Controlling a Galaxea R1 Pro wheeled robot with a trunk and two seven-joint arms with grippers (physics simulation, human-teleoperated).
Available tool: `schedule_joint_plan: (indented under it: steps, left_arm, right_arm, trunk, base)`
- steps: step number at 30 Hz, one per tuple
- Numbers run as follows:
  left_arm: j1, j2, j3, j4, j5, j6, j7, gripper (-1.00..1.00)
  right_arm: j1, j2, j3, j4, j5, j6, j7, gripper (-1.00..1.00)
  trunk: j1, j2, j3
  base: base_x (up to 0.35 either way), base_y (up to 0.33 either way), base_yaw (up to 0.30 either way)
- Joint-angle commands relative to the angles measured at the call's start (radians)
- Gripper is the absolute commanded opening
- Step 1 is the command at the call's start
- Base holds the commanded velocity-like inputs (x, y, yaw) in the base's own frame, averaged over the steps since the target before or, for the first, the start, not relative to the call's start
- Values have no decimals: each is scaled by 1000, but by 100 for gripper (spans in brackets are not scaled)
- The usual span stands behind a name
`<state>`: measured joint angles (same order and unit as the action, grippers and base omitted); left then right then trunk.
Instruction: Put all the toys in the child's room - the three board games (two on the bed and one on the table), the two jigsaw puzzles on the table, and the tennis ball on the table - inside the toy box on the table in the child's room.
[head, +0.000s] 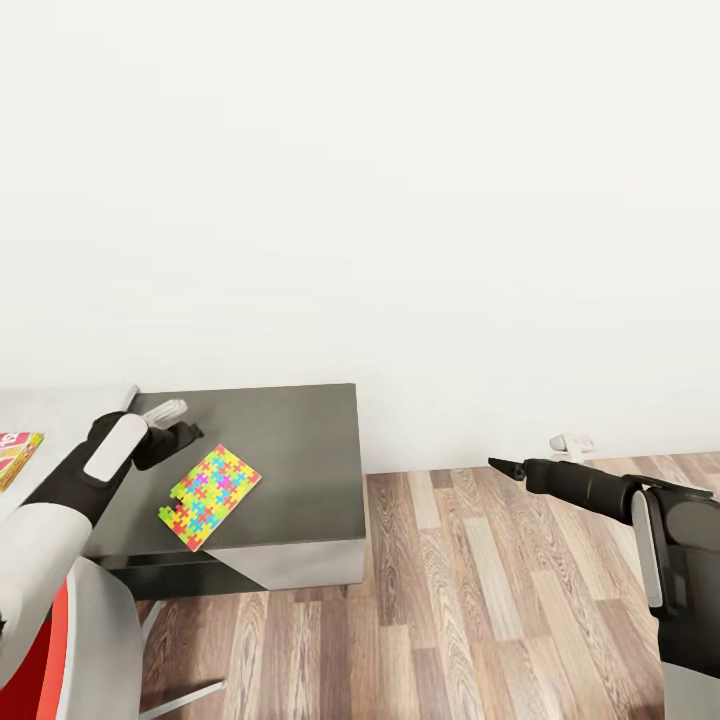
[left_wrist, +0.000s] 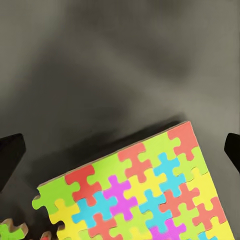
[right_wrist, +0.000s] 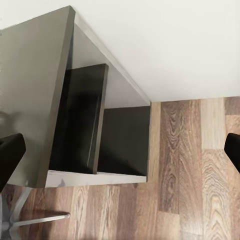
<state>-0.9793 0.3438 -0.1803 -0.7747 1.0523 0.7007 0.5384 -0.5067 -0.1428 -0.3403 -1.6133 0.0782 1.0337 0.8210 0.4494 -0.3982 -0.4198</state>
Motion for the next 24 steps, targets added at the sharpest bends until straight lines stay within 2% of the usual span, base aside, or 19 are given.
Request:
schedule_joint_plan:
  steps: [1, 10, 24]
  left_arm:
    - [-1, 1, -5, 8, 5, -6, 1, 100]
    - [-4, 7, -4, 59, -15, -41, -72, 100]
    - [-3, 14, -5, 138, -17, -50, -117, 100]
  right_arm:
    - [-1, 0, -1, -1, 7, 4, 9, 100]
    - [-1, 1, -2, -2, 3, -1, 9, 100]
    - [-1, 0, 1, -2, 3, 5, 9, 100]
  trunk:
    - [1, -2, -2]
    - [1, -2, -2]
    - [1, -2, -8]
  base:
    - [0, 0, 0]
    - [0, 0, 0]
    - [0, 0, 0]
